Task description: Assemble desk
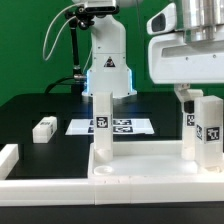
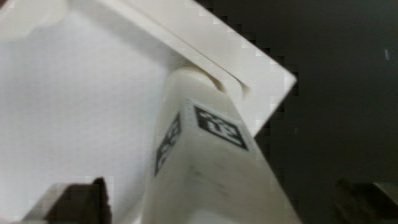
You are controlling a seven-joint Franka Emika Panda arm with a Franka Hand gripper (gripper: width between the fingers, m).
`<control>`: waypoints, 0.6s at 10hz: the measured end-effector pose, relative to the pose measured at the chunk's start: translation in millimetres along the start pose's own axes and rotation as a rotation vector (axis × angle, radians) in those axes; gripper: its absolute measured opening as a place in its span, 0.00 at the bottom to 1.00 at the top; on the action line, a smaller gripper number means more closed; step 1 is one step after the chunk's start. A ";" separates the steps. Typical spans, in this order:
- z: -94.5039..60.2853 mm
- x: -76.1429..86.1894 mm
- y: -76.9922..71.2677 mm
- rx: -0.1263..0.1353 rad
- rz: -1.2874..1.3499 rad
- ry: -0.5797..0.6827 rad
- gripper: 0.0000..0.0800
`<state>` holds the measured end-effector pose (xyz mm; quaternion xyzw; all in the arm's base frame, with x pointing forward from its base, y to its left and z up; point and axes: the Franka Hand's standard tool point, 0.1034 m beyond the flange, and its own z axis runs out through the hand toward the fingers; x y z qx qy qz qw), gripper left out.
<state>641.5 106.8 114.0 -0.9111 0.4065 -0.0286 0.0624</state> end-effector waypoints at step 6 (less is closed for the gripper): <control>6.6 -8.8 -3.2 -0.099 -0.751 -0.035 0.81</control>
Offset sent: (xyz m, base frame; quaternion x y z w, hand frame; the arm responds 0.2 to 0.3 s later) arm 0.0000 0.0000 0.0000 0.0000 0.0000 -0.1938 0.9810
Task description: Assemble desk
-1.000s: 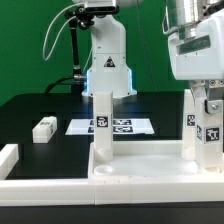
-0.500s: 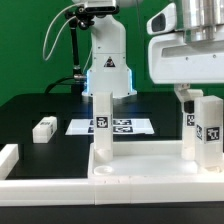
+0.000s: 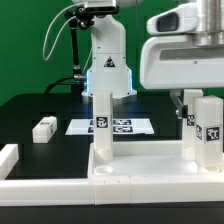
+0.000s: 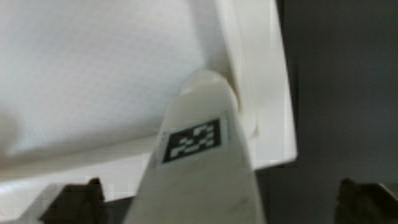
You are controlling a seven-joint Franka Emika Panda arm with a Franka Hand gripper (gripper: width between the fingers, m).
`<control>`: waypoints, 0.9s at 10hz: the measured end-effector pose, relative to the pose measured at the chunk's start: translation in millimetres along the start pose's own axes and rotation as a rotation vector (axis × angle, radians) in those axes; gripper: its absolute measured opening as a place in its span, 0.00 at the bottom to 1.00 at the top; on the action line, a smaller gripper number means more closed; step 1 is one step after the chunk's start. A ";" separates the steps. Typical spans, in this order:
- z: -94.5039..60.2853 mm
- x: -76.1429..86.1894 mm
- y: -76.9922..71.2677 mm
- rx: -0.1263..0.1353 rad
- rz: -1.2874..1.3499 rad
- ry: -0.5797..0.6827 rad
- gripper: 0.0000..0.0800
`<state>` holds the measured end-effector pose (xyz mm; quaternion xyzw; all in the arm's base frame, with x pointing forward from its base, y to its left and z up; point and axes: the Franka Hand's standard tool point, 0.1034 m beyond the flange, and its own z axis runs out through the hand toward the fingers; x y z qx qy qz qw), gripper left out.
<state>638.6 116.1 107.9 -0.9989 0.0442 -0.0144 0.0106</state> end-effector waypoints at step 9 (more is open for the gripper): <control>2.3 2.8 1.5 0.007 0.559 0.022 0.36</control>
Offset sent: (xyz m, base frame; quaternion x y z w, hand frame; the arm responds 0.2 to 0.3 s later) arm 0.0000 0.0000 0.0000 0.0000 0.0000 0.0000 1.0000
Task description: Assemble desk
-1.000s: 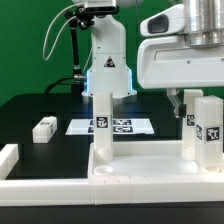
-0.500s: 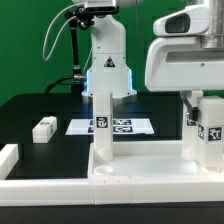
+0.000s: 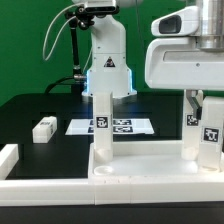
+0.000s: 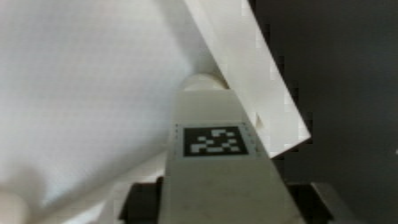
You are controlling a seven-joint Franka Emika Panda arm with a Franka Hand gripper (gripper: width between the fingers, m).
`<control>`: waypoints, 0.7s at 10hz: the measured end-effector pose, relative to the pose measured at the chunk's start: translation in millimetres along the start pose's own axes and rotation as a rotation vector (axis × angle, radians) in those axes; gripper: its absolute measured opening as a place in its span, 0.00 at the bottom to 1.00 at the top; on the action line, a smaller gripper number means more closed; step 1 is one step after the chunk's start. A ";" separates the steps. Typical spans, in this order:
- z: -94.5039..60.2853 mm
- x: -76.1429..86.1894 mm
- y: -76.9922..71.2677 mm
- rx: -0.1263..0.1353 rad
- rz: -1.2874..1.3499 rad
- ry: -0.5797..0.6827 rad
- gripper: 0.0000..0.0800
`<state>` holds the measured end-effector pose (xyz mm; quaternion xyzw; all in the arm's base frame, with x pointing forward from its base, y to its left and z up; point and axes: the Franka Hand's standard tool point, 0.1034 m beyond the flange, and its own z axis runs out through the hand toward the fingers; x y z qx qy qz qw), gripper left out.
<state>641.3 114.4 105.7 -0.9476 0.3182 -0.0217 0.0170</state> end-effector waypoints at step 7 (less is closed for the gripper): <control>2.6 -1.3 2.1 0.081 0.836 -0.064 0.45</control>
Offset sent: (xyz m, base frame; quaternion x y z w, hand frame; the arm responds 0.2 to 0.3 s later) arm 0.0021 0.0221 -0.0025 0.1490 -0.0538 0.5186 0.8402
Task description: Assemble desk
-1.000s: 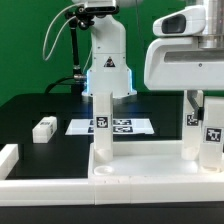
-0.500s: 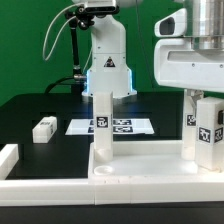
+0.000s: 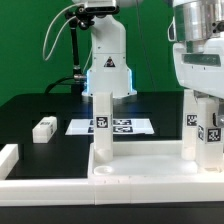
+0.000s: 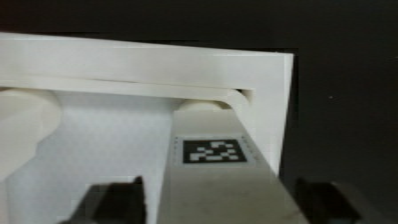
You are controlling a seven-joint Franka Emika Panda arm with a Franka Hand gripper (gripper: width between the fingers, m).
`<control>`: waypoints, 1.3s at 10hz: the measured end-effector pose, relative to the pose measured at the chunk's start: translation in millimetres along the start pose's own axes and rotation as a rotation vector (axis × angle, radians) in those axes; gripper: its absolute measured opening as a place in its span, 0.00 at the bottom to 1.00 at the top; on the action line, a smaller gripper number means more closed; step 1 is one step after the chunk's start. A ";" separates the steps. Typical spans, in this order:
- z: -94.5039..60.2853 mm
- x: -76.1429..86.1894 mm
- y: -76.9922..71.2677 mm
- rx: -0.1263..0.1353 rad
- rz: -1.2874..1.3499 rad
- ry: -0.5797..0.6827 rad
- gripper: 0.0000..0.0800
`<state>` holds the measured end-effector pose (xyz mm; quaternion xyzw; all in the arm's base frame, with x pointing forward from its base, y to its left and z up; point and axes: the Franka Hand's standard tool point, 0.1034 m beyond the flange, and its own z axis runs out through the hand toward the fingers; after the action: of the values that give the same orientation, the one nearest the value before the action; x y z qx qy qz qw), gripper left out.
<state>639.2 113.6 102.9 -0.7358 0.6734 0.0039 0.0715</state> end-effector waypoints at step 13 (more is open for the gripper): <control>-7.7 -19.5 -1.2 -0.055 -1.500 -0.011 0.81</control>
Offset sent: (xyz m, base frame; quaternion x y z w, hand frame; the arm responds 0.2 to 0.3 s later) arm -0.0094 0.0278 0.0137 -0.0187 -0.1449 -0.4136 0.8986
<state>637.8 132.1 112.6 -0.9988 -0.0096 -0.0252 0.0399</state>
